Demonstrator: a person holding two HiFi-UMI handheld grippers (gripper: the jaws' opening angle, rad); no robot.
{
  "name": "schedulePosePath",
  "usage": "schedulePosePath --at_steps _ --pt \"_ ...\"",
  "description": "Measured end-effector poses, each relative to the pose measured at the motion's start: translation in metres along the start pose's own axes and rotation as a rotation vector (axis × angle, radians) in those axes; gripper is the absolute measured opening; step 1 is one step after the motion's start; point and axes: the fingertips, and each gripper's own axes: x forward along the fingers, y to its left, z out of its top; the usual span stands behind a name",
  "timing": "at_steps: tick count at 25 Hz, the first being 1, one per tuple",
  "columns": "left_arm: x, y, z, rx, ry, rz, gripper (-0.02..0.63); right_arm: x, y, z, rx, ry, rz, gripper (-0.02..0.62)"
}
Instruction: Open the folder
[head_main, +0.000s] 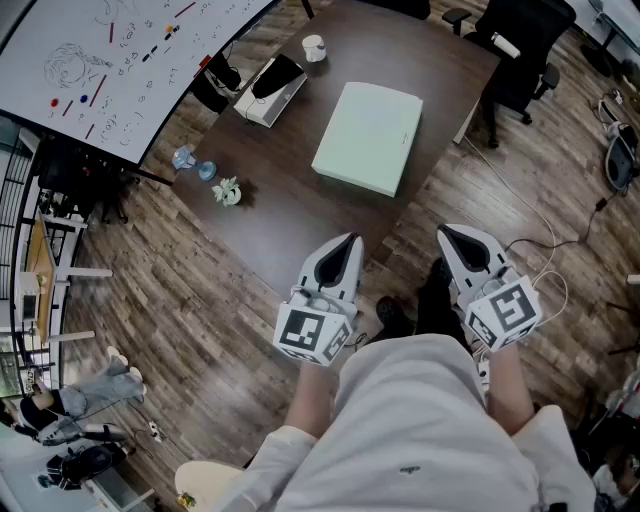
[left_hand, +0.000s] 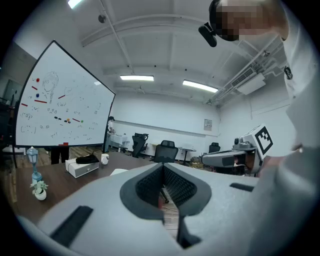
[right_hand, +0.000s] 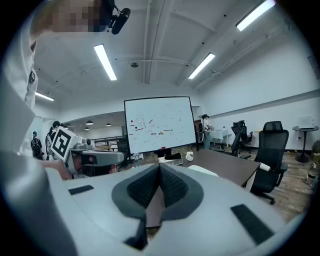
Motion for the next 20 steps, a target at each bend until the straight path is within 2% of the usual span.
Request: schedulePosePath --at_steps 13,20 --pt "-0.007 -0.008 -0.017 -0.024 0.027 -0.030 0.003 -0.011 0.010 -0.009 -0.032 0.021 -0.019 0.003" --pt "0.000 -0.011 -0.030 -0.030 0.053 -0.048 0.003 -0.015 0.009 -0.027 0.021 0.043 -0.039 0.003"
